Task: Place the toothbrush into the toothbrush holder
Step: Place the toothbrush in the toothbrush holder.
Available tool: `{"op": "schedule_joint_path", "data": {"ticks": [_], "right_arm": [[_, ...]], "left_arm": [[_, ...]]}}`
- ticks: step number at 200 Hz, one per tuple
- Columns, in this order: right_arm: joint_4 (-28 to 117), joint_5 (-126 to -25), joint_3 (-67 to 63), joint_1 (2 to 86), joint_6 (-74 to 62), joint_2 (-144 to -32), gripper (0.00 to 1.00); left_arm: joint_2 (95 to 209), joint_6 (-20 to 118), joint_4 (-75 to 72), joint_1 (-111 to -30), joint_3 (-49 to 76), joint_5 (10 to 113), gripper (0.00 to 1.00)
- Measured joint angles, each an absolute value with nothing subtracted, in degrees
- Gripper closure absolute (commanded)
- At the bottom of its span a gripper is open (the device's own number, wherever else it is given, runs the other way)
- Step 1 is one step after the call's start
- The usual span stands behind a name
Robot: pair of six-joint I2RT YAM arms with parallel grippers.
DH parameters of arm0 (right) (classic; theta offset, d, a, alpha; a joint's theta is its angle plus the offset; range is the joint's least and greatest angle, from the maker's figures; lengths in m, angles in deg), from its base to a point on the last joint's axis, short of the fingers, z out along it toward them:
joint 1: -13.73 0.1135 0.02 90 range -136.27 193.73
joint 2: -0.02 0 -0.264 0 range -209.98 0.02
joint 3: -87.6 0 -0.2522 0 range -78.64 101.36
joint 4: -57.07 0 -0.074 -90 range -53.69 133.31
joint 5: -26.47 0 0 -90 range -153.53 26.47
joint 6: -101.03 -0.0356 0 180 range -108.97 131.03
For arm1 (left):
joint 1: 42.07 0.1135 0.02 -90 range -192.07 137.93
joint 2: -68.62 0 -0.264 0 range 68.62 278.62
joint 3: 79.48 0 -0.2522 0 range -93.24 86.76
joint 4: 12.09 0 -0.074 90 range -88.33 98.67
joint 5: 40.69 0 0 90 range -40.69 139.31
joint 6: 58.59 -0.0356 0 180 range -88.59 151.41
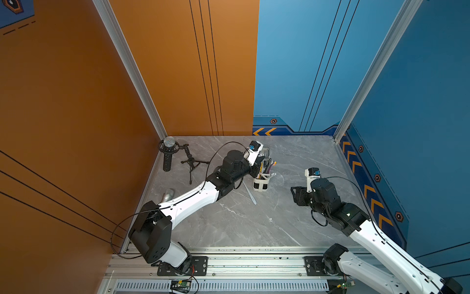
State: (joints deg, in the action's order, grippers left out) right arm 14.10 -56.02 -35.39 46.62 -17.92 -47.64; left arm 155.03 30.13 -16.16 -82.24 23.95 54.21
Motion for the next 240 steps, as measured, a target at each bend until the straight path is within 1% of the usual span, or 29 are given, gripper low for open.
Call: {"op": "schedule_joint_path", "data": {"ticks": [72,154,220,240], "right_arm": [[14.1,-56.4,-35.5,46.6,-17.7,-48.0,0.43],[14.1,-56.3,-35.8,46.6,-17.4,-48.5,0.43],[14.1,-56.3,-35.8,46.6,-17.3,-49.2,0.43],[14.1,-56.3,-35.8,46.6,-17.3,-49.5,0.43]], "left_arm": [[157.9,28.8,-16.8,-82.3,23.9,53.2,1.00],[164.5,28.6,-27.4,-83.0,30.2,53.2,1.00],[165.6,28.6,-33.2,-83.5,32.5,53.2,1.00],[166.2,28.2,-34.1,-83.5,32.7,53.2,0.97]]}}
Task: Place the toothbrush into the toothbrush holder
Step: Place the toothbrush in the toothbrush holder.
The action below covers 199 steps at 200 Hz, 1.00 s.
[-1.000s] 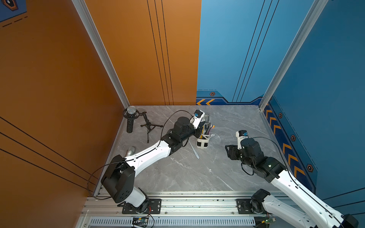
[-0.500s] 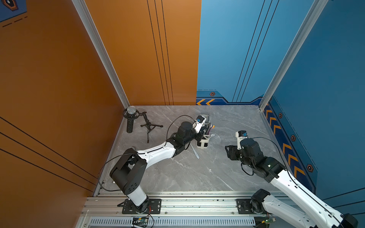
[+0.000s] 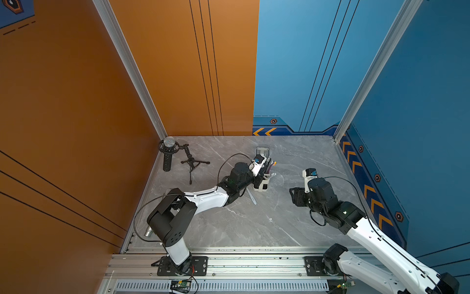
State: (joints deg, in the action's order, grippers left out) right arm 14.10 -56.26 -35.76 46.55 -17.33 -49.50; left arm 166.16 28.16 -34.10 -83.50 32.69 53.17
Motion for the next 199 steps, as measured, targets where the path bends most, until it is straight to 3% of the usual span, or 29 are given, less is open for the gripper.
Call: {"op": "schedule_joint_path", "data": {"ticks": [47,120,166,199], "right_arm": [[14.1,-56.3,-35.8,46.0,-17.3,-49.6,0.43],[14.1,-59.5,-35.7,45.8,-17.3,-49.6,0.42],[14.1,-62.4,-35.7,46.1,-17.4,-50.5,0.45],[14.7,-59.5,-35.8,53.8,-17.6,-50.8,0.45]], "left_arm": [[166.5,27.0,-35.4,-84.2,34.1,52.8,0.66],[166.2,25.6,-36.3,-84.6,35.6,51.8,0.58],[158.6,26.5,-36.3,-86.8,40.0,47.0,0.53],[150.9,29.1,-36.7,-87.7,43.7,43.1,0.46]]}}
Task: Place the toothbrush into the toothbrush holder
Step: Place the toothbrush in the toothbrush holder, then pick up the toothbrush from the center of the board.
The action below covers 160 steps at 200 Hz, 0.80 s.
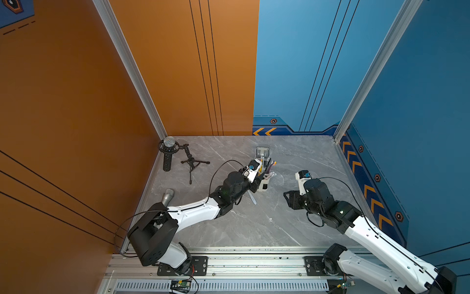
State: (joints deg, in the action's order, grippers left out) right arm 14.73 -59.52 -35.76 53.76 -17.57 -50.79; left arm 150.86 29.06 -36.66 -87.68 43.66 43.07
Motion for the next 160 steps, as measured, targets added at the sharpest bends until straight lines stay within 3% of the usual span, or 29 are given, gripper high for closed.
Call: {"op": "schedule_joint_path", "data": {"ticks": [35,72,160], "right_arm": [[17.1,-55.9,-36.1,61.9,-18.1,-52.7,0.44],[21.5,-55.8,-36.1,64.4,-17.9,-64.4,0.44],[32.6,-62.1,-26.4,61.1,-12.5,-92.9,0.44]], "left_arm": [[140.6,33.5,-36.1,-87.7,50.3,40.8,0.45],[131.4,37.6,-29.0,-87.7,53.3,39.0,0.45],[119.4,48.1,-8.4,-89.0,57.4,31.9,0.44]]}}
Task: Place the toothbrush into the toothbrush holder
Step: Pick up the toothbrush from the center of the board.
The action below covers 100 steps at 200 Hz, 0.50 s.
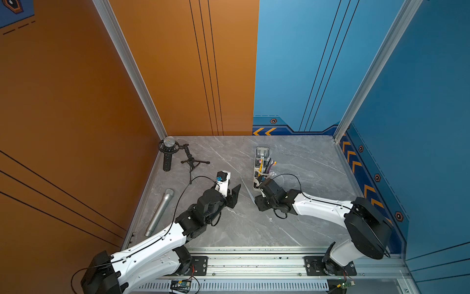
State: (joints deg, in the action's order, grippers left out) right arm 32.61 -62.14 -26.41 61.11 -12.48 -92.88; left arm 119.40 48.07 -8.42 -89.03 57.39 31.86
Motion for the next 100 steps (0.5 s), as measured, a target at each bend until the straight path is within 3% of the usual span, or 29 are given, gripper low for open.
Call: {"op": "schedule_joint_path", "data": {"ticks": [100], "right_arm": [[33.1,-60.2,-19.0,60.9,-10.8,-103.9,0.50]], "left_arm": [[116.8,50.3,-0.5,-89.8,59.6,24.8,0.40]]}}
